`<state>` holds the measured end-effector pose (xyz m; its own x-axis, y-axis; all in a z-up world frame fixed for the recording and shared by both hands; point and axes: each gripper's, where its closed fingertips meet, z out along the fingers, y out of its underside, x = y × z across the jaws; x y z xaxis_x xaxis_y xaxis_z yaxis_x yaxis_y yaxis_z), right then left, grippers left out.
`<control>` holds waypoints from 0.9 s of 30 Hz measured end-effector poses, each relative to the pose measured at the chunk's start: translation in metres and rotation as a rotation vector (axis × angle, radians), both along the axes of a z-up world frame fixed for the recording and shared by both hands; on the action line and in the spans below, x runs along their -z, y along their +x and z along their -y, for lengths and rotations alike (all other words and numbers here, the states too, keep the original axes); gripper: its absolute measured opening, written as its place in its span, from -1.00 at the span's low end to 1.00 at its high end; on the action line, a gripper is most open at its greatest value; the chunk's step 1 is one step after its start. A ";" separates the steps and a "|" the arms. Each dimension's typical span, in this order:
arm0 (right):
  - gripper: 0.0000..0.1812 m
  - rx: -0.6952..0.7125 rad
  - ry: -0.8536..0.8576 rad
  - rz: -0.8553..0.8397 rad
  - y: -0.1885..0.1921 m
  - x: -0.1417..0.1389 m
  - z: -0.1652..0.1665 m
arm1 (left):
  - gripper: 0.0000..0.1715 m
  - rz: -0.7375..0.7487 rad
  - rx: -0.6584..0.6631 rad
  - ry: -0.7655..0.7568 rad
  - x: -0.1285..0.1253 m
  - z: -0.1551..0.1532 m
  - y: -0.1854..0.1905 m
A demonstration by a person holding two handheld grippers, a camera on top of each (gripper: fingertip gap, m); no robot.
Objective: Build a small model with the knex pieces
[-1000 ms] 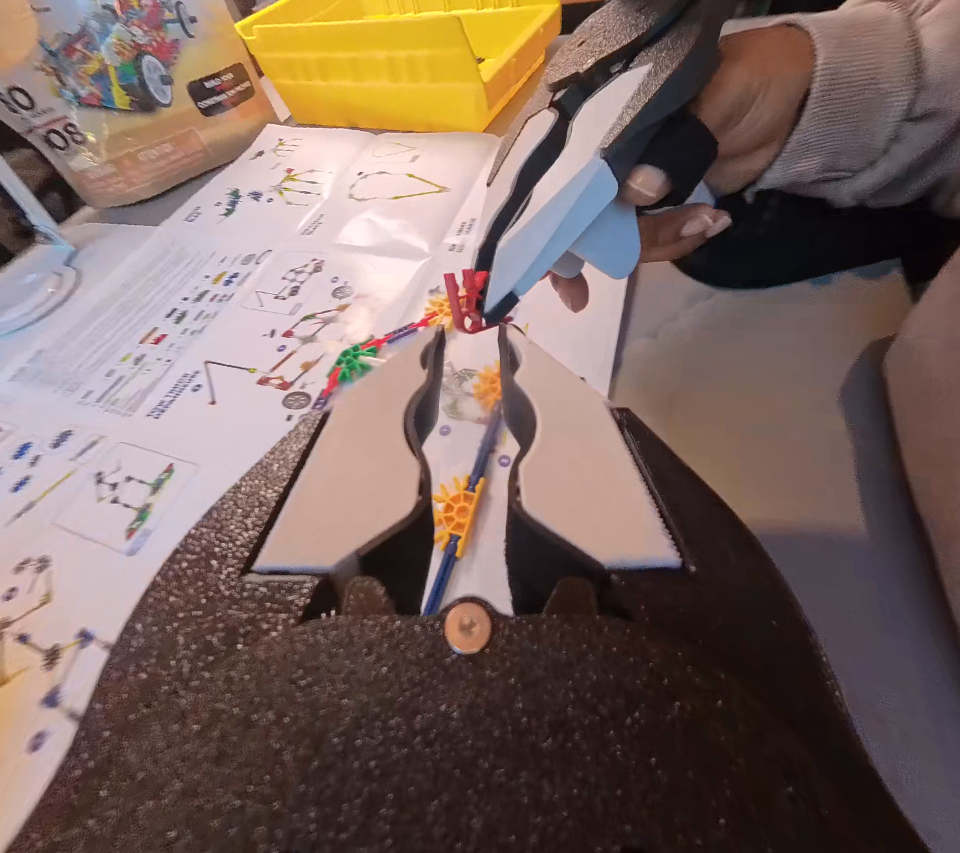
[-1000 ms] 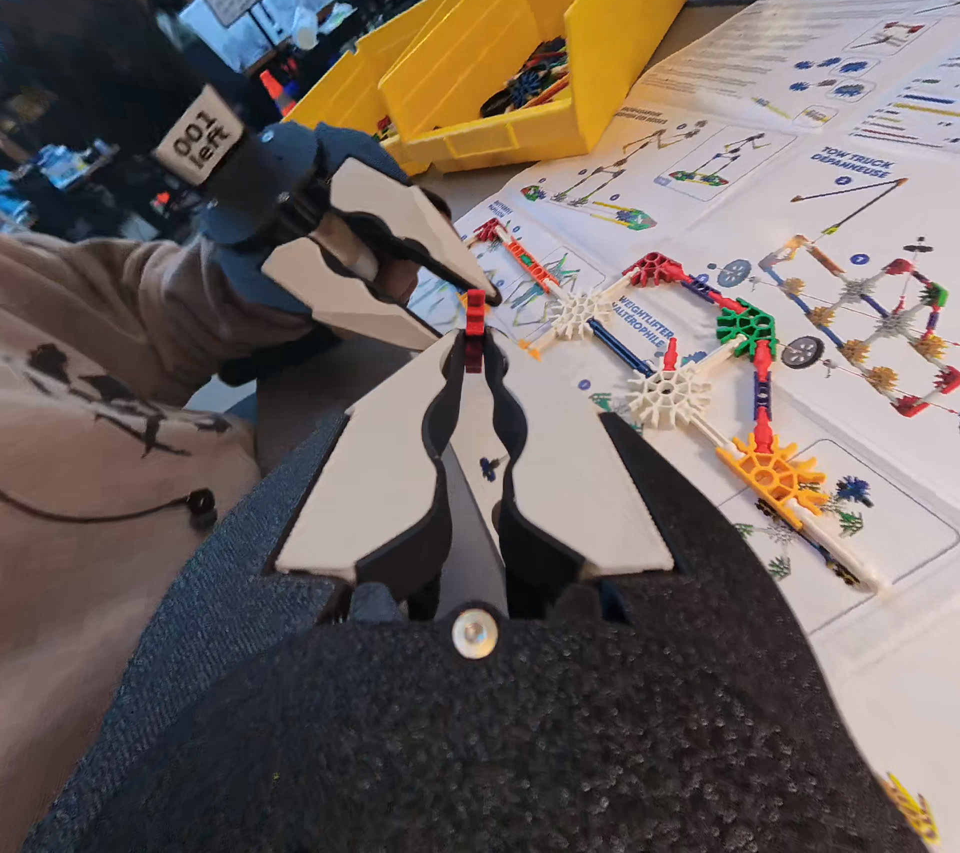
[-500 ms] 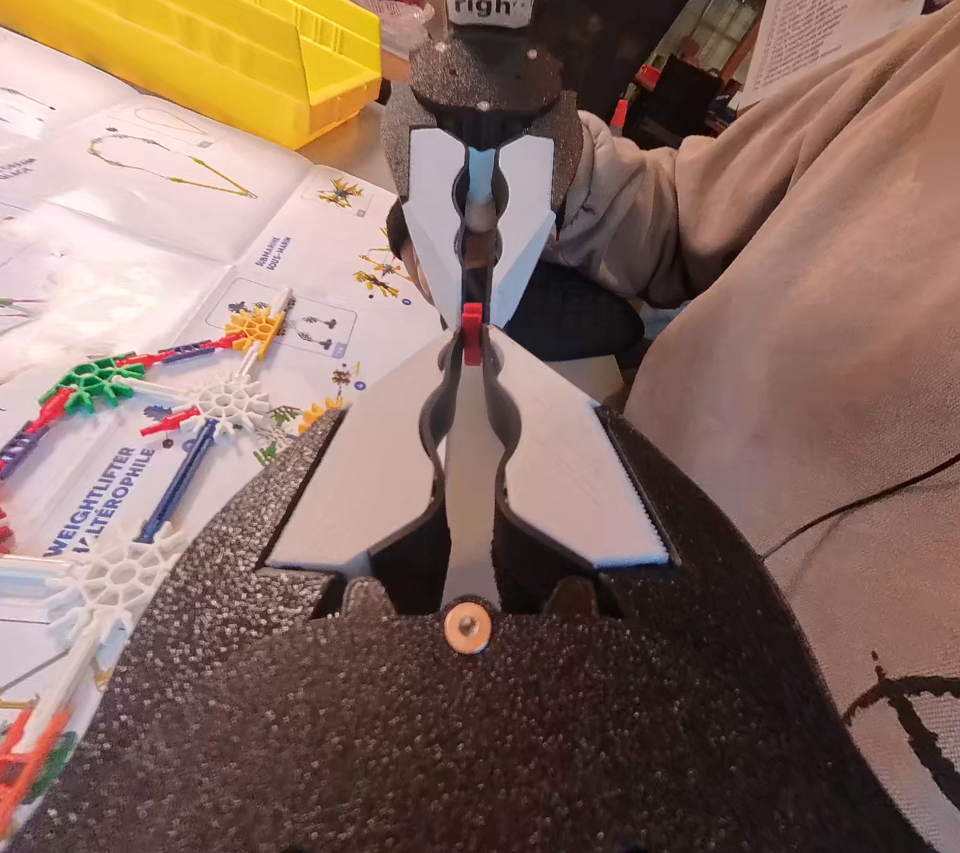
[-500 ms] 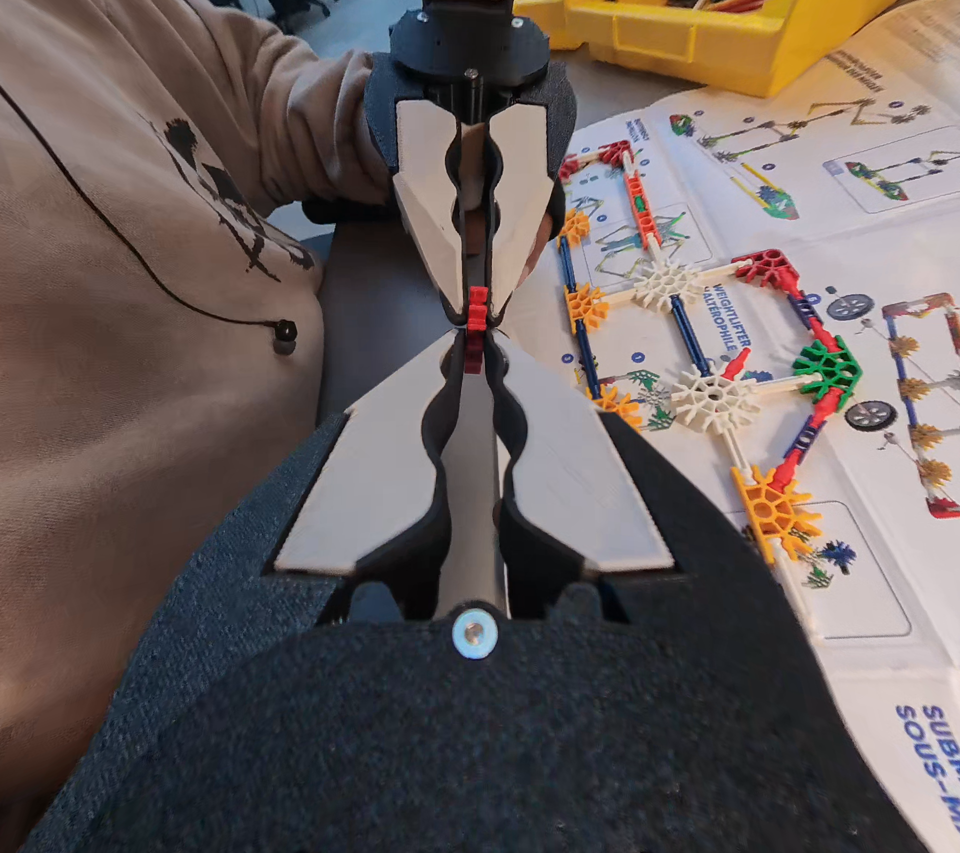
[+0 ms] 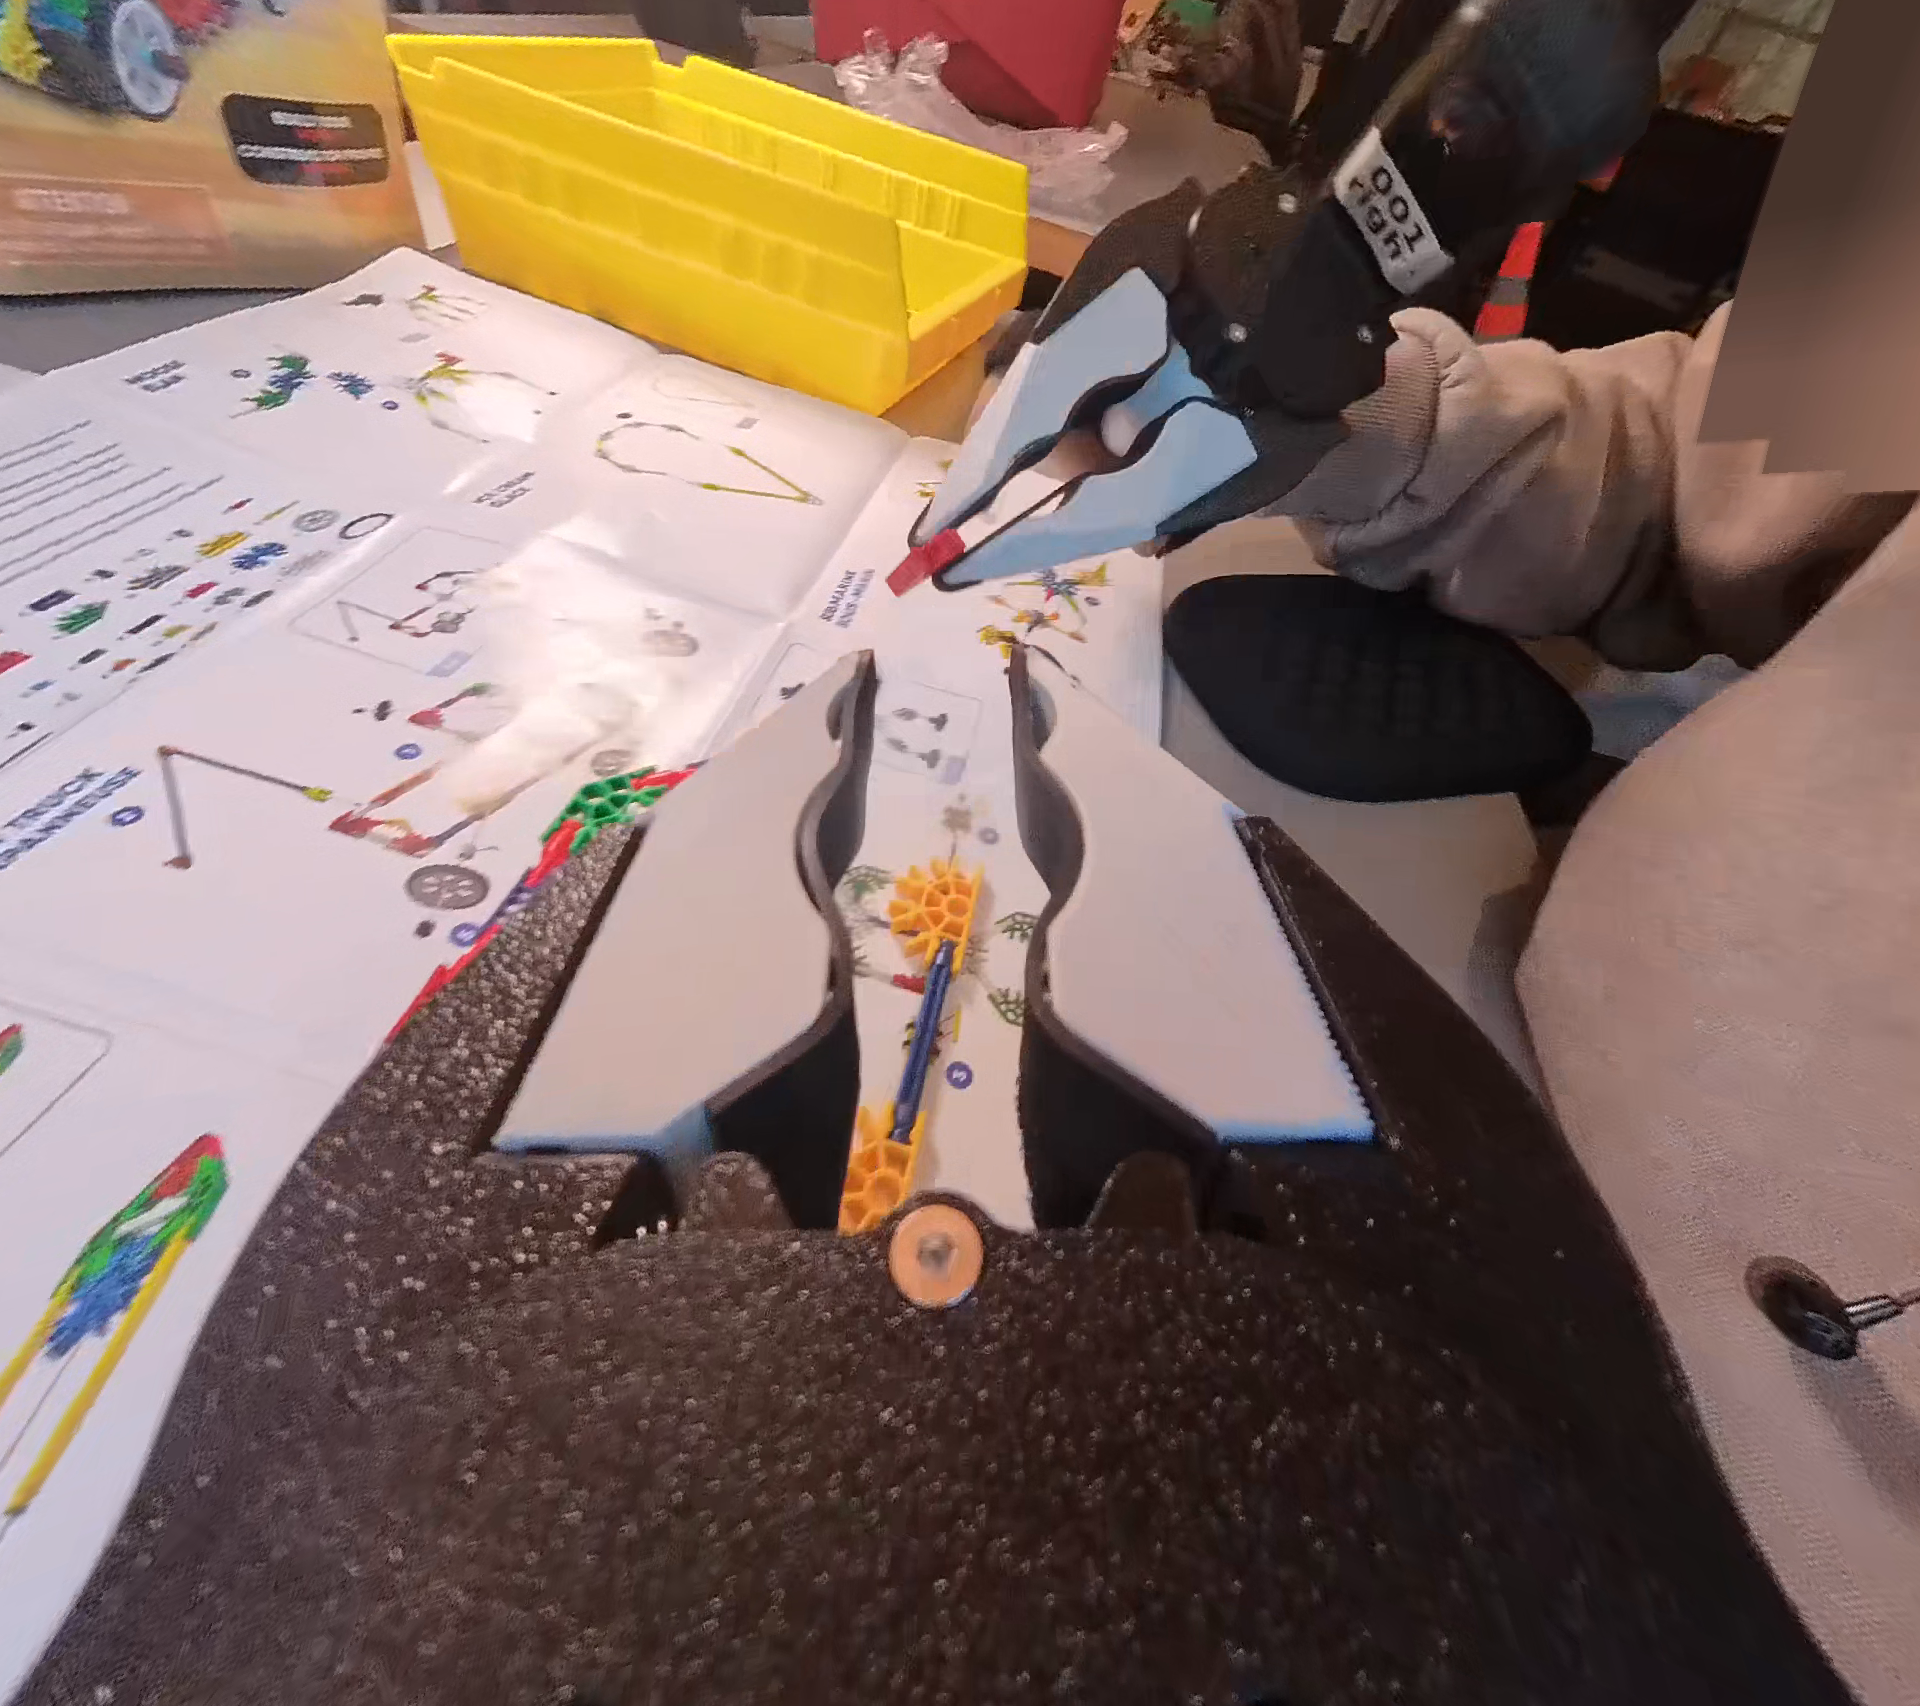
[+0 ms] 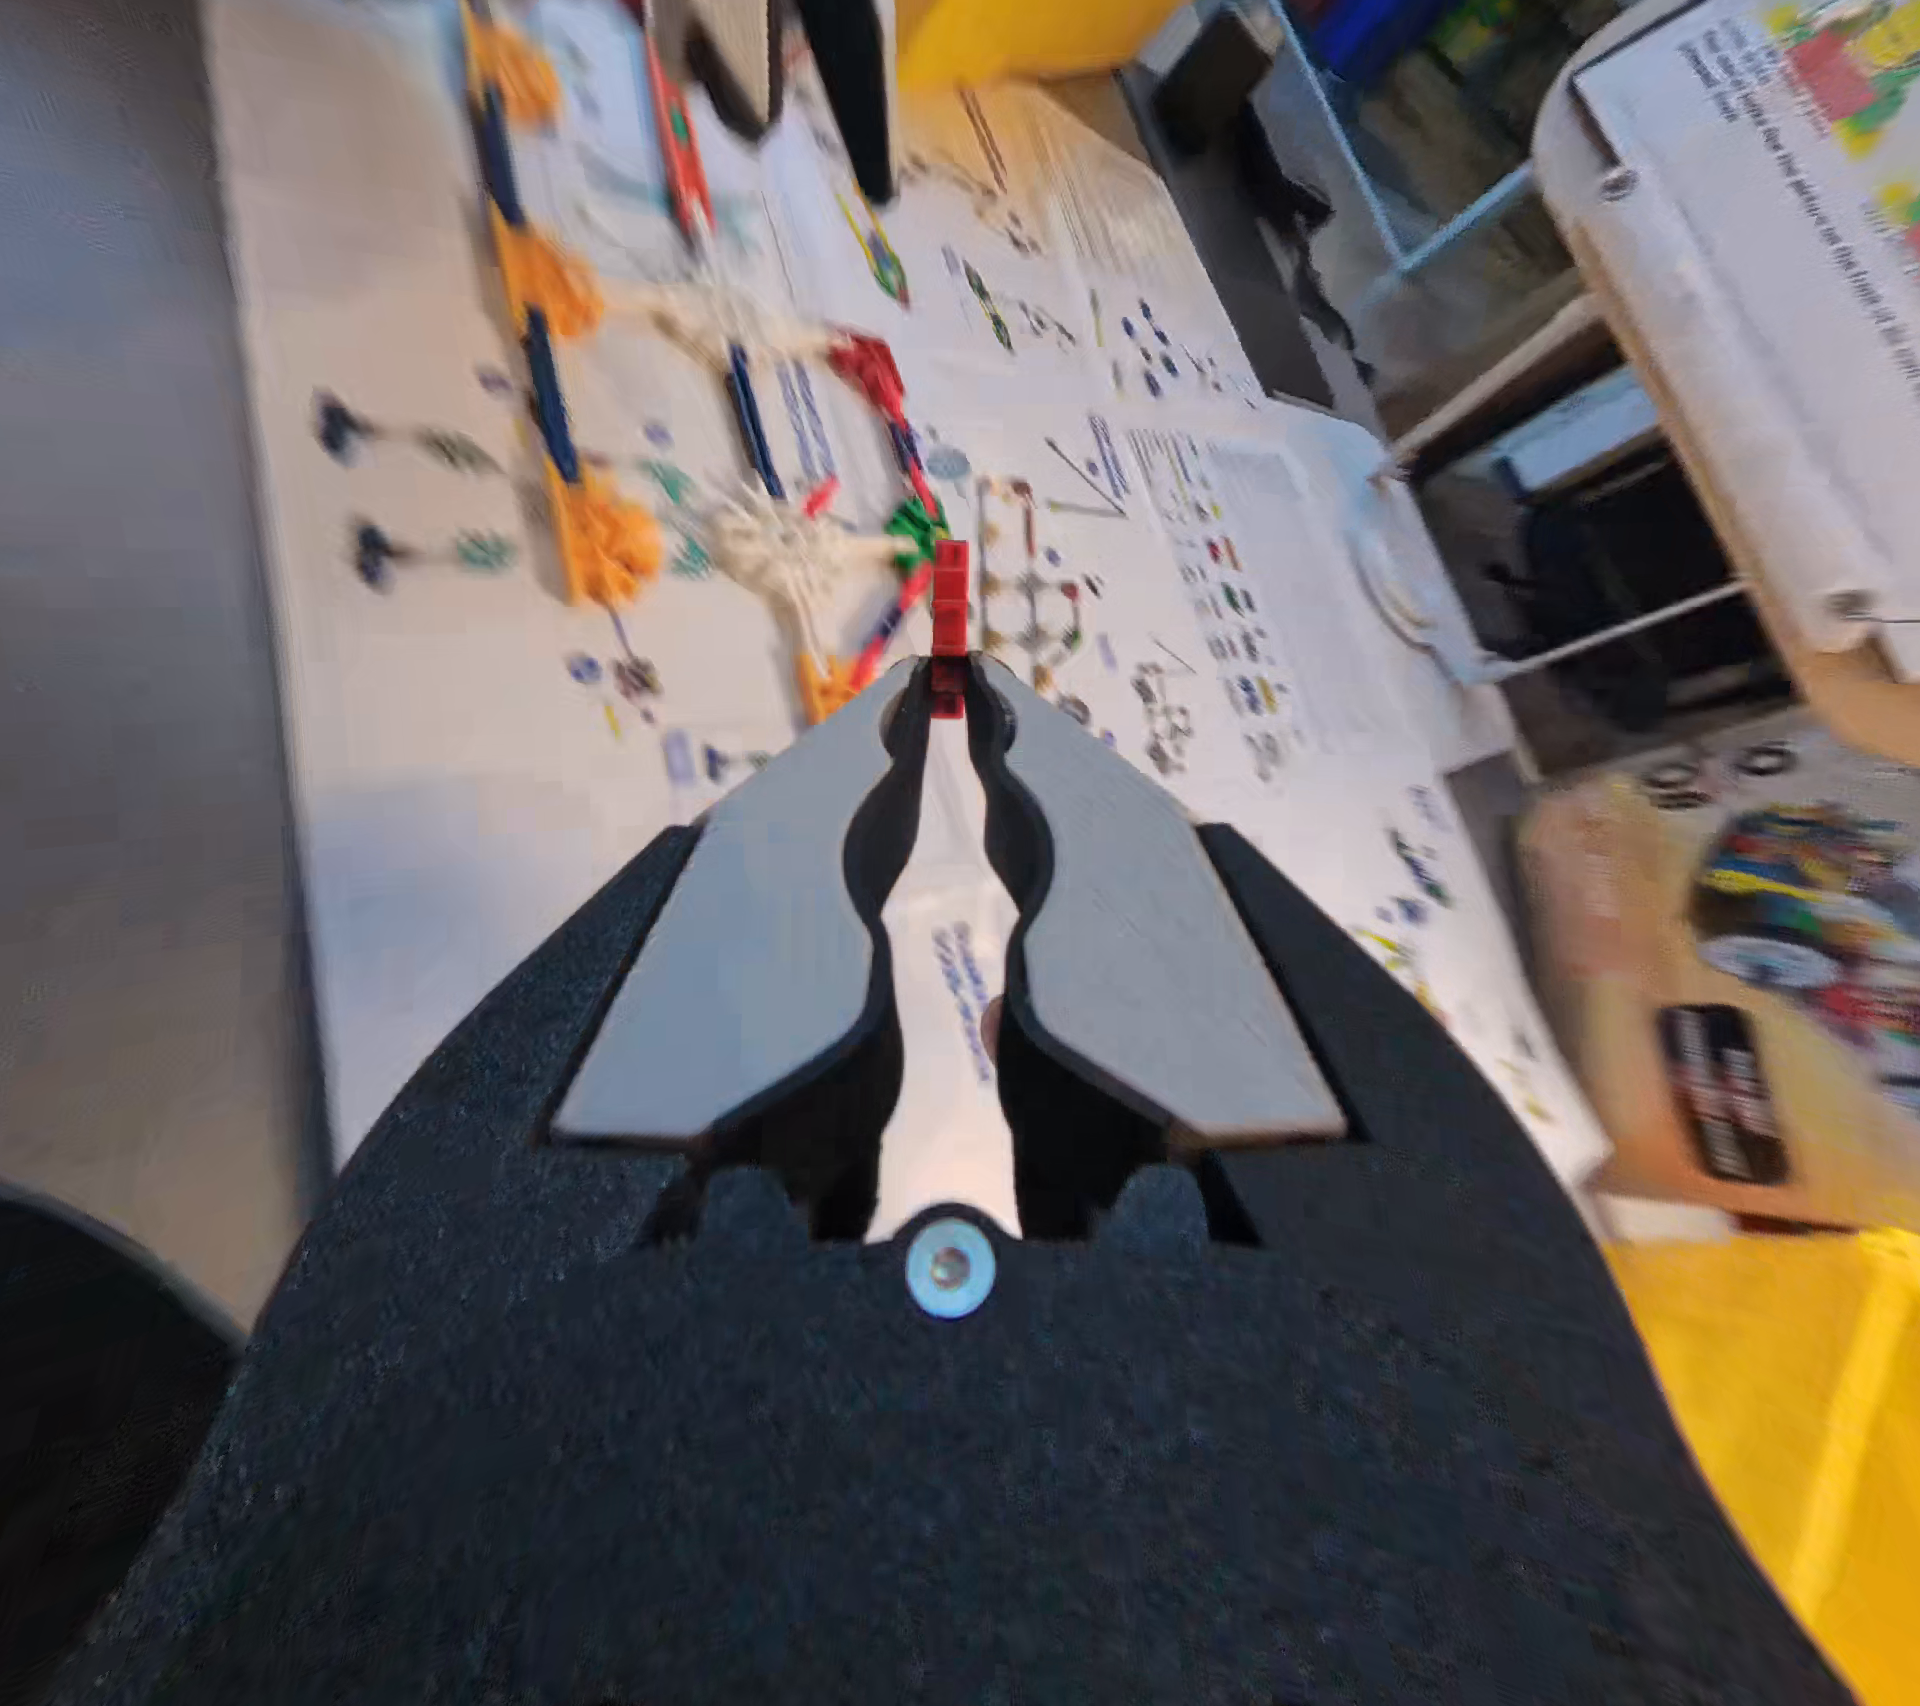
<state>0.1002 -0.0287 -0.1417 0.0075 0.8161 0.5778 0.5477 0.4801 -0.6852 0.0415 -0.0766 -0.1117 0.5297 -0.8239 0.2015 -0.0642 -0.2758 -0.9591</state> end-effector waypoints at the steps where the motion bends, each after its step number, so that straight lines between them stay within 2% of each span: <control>1: -0.95 0.019 0.108 0.072 0.008 0.010 -0.015 | -0.71 -0.028 -0.035 0.004 0.002 -0.005 -0.007; 3: -0.95 0.024 0.228 0.204 0.019 0.033 -0.034 | -0.69 -0.090 -0.095 0.019 0.007 -0.012 -0.021; 6: -0.94 -0.007 0.305 0.313 0.023 0.053 -0.036 | -0.67 -0.156 -0.163 0.036 0.011 -0.015 -0.039; 10: -0.94 -0.032 0.328 0.364 0.027 0.058 -0.028 | -0.66 -0.231 -0.223 0.034 0.021 -0.016 -0.060; 15: -0.90 -0.034 0.296 0.383 0.035 0.061 -0.023 | -0.59 -0.436 -0.239 0.033 0.045 -0.019 -0.079; 17: -0.84 -0.024 0.222 0.374 0.037 0.060 -0.020 | -0.56 -0.504 -0.232 0.020 0.053 -0.018 -0.086; 20: -0.78 -0.046 -0.003 0.362 0.041 0.055 -0.011 | -0.56 -0.557 -0.211 -0.018 0.064 -0.015 -0.096; 24: -0.72 -0.189 -0.226 0.419 0.037 0.048 -0.011 | -0.56 -0.601 -0.167 -0.085 0.078 -0.011 -0.111; 27: -0.60 -0.309 -0.350 0.547 0.033 0.055 -0.016 | -0.56 -0.611 -0.140 -0.128 0.083 -0.006 -0.119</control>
